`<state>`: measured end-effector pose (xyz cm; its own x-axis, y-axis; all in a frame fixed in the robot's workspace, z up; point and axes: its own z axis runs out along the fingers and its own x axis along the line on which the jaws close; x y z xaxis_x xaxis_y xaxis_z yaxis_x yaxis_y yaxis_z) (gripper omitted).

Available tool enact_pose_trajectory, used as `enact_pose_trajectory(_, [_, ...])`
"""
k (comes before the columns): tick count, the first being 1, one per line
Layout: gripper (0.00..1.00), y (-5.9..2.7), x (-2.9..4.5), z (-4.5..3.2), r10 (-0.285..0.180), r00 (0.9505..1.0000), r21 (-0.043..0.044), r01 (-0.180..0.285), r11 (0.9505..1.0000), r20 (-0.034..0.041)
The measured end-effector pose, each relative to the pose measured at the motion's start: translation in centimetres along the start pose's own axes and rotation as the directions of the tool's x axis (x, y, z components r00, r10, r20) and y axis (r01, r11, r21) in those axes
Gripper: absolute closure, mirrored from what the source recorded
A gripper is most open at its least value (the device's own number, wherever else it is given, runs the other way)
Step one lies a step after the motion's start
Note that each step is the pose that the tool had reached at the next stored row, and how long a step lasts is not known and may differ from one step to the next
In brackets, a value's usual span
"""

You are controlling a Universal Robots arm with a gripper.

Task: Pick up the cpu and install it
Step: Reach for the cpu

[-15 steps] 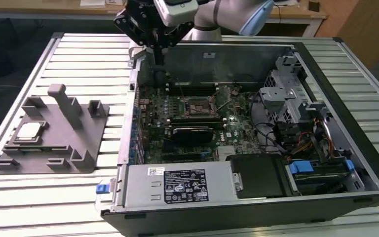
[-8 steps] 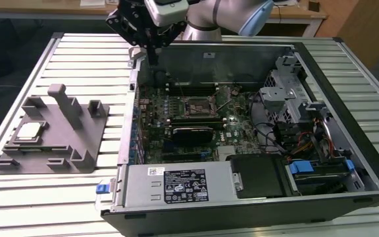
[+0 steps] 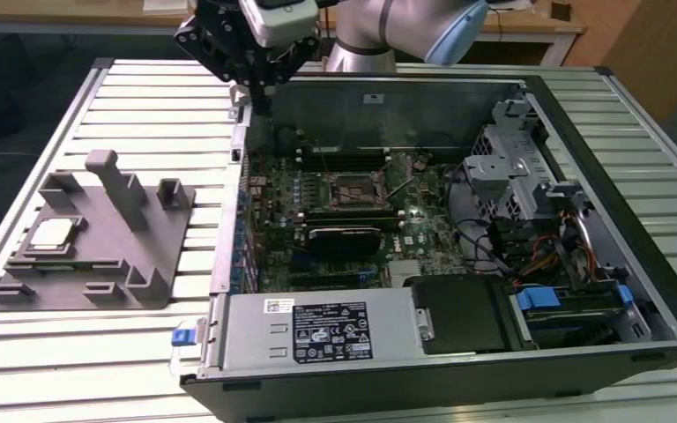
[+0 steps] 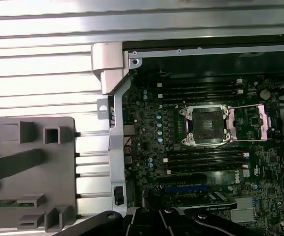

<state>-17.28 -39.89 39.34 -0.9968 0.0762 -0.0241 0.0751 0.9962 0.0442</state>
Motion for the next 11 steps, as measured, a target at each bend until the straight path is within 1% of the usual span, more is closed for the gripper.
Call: enact_pose_trajectory(11, [0.89,-0.13,1.78,-0.04,0.000,1.0000,-0.0001,0.000,1.0000,0.0008])
